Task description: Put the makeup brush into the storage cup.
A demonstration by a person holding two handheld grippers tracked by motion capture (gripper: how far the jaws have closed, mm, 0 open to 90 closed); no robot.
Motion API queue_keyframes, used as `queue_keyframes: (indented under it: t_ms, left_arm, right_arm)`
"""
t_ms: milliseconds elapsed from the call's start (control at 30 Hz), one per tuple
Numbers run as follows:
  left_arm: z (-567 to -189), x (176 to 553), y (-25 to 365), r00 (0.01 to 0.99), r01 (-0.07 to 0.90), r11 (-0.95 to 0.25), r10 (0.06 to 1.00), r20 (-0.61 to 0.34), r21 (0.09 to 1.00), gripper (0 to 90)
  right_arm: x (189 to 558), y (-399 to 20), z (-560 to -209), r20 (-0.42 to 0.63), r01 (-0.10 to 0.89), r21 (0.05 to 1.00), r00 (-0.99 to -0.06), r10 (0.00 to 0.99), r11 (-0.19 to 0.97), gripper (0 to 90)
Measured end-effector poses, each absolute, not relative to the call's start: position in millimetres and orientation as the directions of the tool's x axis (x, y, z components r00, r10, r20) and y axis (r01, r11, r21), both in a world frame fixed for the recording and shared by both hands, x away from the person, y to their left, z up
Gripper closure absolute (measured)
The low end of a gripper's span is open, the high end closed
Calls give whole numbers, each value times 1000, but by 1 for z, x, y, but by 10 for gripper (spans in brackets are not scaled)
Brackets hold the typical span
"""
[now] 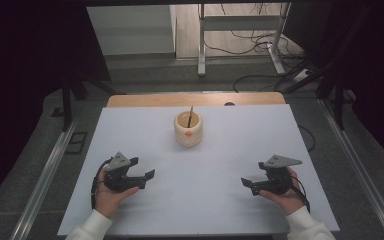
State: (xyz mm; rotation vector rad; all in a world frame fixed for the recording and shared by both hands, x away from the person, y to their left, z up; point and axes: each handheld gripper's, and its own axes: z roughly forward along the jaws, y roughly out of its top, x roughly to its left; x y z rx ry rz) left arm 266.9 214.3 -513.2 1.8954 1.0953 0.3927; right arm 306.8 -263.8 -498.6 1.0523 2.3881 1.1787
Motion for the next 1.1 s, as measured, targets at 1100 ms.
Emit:
queue_keyframes:
  t_ms: [1100]
  left_arm:
    - [-519,258,228,541,552,-191,823,-175,812,173]
  right_arm:
    - [307,-261,-500,55,477,774,-706,706,416,89]
